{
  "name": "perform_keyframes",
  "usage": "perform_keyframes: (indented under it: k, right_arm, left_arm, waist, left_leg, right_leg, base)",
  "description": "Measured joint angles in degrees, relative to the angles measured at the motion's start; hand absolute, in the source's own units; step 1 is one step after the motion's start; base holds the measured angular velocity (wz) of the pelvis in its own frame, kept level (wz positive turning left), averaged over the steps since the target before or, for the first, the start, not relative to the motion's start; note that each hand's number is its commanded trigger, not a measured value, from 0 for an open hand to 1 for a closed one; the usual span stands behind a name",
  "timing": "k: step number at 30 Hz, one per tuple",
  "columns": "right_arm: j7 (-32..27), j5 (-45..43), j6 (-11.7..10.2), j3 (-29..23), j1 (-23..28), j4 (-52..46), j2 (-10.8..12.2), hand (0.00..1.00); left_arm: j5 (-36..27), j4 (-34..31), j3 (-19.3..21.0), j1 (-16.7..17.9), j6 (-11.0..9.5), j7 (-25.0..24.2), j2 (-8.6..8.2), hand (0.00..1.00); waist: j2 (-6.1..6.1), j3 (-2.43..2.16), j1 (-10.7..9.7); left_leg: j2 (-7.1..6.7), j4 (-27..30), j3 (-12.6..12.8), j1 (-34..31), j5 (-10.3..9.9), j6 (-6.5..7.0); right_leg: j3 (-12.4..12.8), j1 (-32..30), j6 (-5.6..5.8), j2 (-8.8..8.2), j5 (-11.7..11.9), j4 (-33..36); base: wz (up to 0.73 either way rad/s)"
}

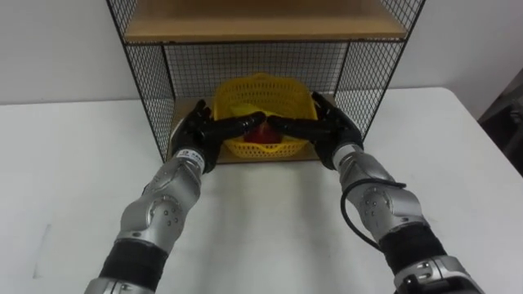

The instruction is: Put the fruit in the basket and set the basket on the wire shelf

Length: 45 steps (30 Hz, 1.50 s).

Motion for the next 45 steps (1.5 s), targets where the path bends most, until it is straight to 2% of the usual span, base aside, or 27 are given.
perform_keyframes:
  k: [6, 11, 12, 15, 17, 18, 19, 23, 26, 31, 33, 34, 39, 43, 45]
  right_arm:
    - [1.00, -1.33, 0.00, -0.03, 0.11, -0.69, -0.52, 0.00]
    - [1.12, -2.26, -0.14, -2.25, 1.79, -3.50, -1.10, 0.00]
    - [1.12, -1.76, -0.45, -2.33, 3.49, -6.52, -1.70, 0.00]
    - [1.20, -1.23, -1.69, -2.29, 7.63, -13.50, -2.19, 0.00]
    - [1.23, -1.21, -1.80, -2.30, 9.72, -16.69, -2.19, 0.00]
    - [1.35, -1.00, -1.81, -2.21, 10.77, -18.02, -2.12, 0.00]
    - [1.60, -0.60, -1.81, -2.21, 11.45, -19.14, -2.12, 0.00]
    - [1.94, -0.16, -1.83, -2.27, 12.68, -21.53, -2.35, 0.00]
    - [3.75, 0.25, -2.49, -2.04, 15.62, -26.80, -2.61, 0.00]
    - [5.09, 0.02, -2.91, -1.56, 17.14, -28.14, -2.79, 0.00]
    - [5.54, -0.07, -2.93, -1.50, 17.93, -29.62, -2.79, 0.00]
    - [5.64, -0.06, -3.63, -1.30, 18.69, -30.68, -2.79, 0.00]
    - [6.94, -1.36, -6.34, -0.48, 20.67, -31.04, -2.88, 0.00]
    - [8.64, -2.95, -6.43, -0.40, 22.13, -31.04, -3.00, 0.00]
    - [9.51, -4.55, -7.54, 0.12, 23.12, -31.12, -2.90, 0.00]
  left_arm:
    - [0.74, -0.04, 0.19, 0.07, -0.01, -0.55, 0.36, 0.00]
    - [2.36, -1.42, 1.05, 1.20, -0.03, -1.10, 0.63, 0.00]
    - [2.35, -3.58, 1.40, 2.12, -0.05, -1.10, 1.05, 0.00]
    - [2.32, -9.83, 1.52, 4.52, -0.99, -1.10, 2.51, 0.00]
    - [2.22, -12.19, 1.54, 5.48, -1.74, -1.27, 2.69, 0.00]
    - [2.25, -14.07, 1.64, 6.55, -1.92, -1.55, 2.74, 0.00]
    - [2.24, -16.72, 1.66, 8.12, -2.21, -1.83, 2.88, 0.00]
    - [3.57, -20.46, 1.63, 11.12, -2.77, -3.48, 2.89, 0.00]
    - [5.44, -23.75, 1.37, 13.35, -2.87, -4.06, 2.94, 0.00]
    - [5.95, -25.13, 0.45, 14.23, -3.07, -4.26, 3.01, 0.00]
    - [6.87, -26.88, -0.90, 15.63, -4.35, -5.07, 3.01, 0.00]
    - [7.67, -27.29, -1.53, 16.20, -4.90, -5.57, 3.03, 0.00]
    - [9.64, -27.27, -2.60, 18.14, -5.83, -8.05, 3.14, 0.00]
    - [9.66, -27.27, -2.68, 19.36, -7.18, -9.54, 3.34, 0.00]
    - [9.66, -27.27, -3.63, 21.21, -9.10, -11.43, 4.16, 0.00]
  waist:
    - [-0.15, -0.11, 0.02]
    - [-0.60, -0.70, 0.25]
    - [-0.75, -0.99, 0.36]
    - [-1.09, -1.37, 0.29]
    - [-1.30, -1.50, 0.32]
    - [-1.48, -1.77, 0.37]
    - [-1.56, -1.81, 0.44]
    - [-1.49, -1.77, 0.41]
    - [-1.10, -1.52, 0.41]
    - [-0.67, -1.33, 0.36]
    - [-0.59, -1.38, 0.38]
    - [-0.52, -1.34, 0.35]
    - [0.13, -0.95, 0.16]
    - [0.30, -0.85, 0.09]
    - [0.43, -0.76, -0.05]
  left_leg:
    - [0.08, -0.40, -0.04, 0.05, 0.35, -0.17]
    - [0.06, -1.07, -0.04, 0.94, 0.81, -0.23]
    - [0.09, -1.10, -0.04, 1.03, 0.82, -0.27]
    - [0.12, -1.29, -0.03, 2.02, 0.86, -0.35]
    - [0.10, -1.37, -0.03, 2.83, 0.80, -0.43]
    - [0.10, -1.59, 0.00, 3.27, 0.60, -0.74]
    - [0.10, -1.78, 0.01, 3.61, 0.63, -0.82]
    - [0.13, -1.98, 0.01, 4.16, 0.67, -0.91]
    - [0.26, -2.07, 0.01, 3.64, 0.71, -0.97]
    - [0.26, -2.41, 0.04, 3.32, 0.84, -1.08]
    - [0.23, -3.00, 0.23, 2.95, 1.16, -1.11]
    - [0.22, -3.16, 0.27, 2.89, 1.25, -1.09]
    - [0.23, -3.17, 0.24, 3.04, 1.28, -1.10]
    - [0.24, -3.18, 0.18, 2.88, 1.28, -1.13]
    - [0.24, -3.28, 0.16, 2.72, 1.31, -1.18]
  right_leg:
    - [-0.17, 0.06, -0.20, 0.00, 0.09, -0.79]
    - [-0.36, 0.77, -0.31, -0.13, 0.17, -0.64]
    - [-0.33, 0.84, -0.32, -0.13, 0.17, -0.63]
    - [-0.20, 1.72, -0.36, -0.10, 0.05, -0.82]
    - [-0.20, 2.35, -0.08, -0.13, -0.31, -0.80]
    - [-0.01, 2.39, 0.24, -0.06, -0.62, -0.88]
    - [0.39, 2.59, 0.20, 0.02, -0.64, -0.93]
    - [0.64, 3.06, 0.25, 0.16, -0.53, -1.15]
    - [0.53, 2.92, 0.14, 0.36, -0.14, -1.97]
    - [0.69, 2.63, 0.12, 0.48, 0.10, -2.45]
    - [0.72, 2.20, 0.15, 0.52, 0.53, -2.79]
    - [0.70, 2.21, 0.07, 0.66, 0.59, -2.80]
    - [0.71, 2.06, 0.02, 0.85, 0.61, -2.88]
    - [0.81, 1.86, -0.19, 0.89, 0.36, -2.84]
    - [0.74, 1.71, -0.25, 0.87, 0.29, -2.85]
  base:
    - [0.00]
    - [0.00]
    - [0.00]
    - [0.00]
    - [0.00]
    - [-0.06]
    - [-0.08]
    - [-0.02]
    - [0.00]
    - [-0.01]
    - [-0.08]
    - [-0.03]
    - [0.00]
    - [0.00]
    - [0.00]
